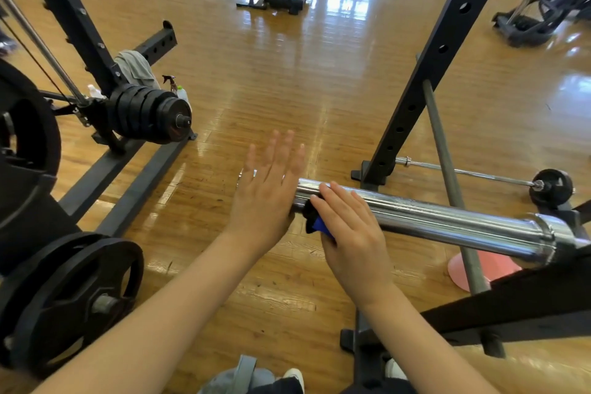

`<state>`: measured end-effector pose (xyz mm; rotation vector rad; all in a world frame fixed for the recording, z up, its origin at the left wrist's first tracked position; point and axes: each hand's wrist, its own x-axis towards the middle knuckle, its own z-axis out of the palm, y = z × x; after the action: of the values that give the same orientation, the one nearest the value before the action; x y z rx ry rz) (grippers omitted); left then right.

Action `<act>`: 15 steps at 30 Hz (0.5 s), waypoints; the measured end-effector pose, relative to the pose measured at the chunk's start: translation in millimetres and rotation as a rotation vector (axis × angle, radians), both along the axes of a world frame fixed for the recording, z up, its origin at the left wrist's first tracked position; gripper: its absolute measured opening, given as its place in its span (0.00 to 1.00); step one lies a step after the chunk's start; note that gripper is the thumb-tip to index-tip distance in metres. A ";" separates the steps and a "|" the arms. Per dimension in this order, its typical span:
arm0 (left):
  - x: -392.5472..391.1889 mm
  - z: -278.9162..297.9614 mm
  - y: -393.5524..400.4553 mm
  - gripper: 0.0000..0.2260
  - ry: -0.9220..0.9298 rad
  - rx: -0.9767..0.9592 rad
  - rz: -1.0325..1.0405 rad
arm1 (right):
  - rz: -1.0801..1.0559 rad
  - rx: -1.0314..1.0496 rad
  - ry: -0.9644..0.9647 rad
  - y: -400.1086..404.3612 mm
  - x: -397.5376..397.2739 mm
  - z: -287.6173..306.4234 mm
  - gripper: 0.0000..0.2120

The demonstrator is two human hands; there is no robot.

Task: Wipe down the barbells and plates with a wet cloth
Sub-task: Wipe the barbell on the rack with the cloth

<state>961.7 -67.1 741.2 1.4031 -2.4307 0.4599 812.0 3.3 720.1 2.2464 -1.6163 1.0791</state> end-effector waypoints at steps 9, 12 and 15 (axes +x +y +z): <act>-11.0 9.1 4.5 0.44 -0.117 0.098 0.111 | -0.094 0.046 -0.112 8.9 -7.9 11.5 0.27; -12.9 18.5 0.2 0.40 -0.205 0.227 0.092 | -0.042 0.057 -0.094 2.2 8.2 16.9 0.27; -9.3 20.4 -4.4 0.43 -0.167 0.221 0.056 | 0.008 0.097 -0.042 -6.7 20.2 17.7 0.29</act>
<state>952.4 -71.6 761.6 1.5824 -2.6498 0.3416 832.2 -3.4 737.8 2.3079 -1.7129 1.0791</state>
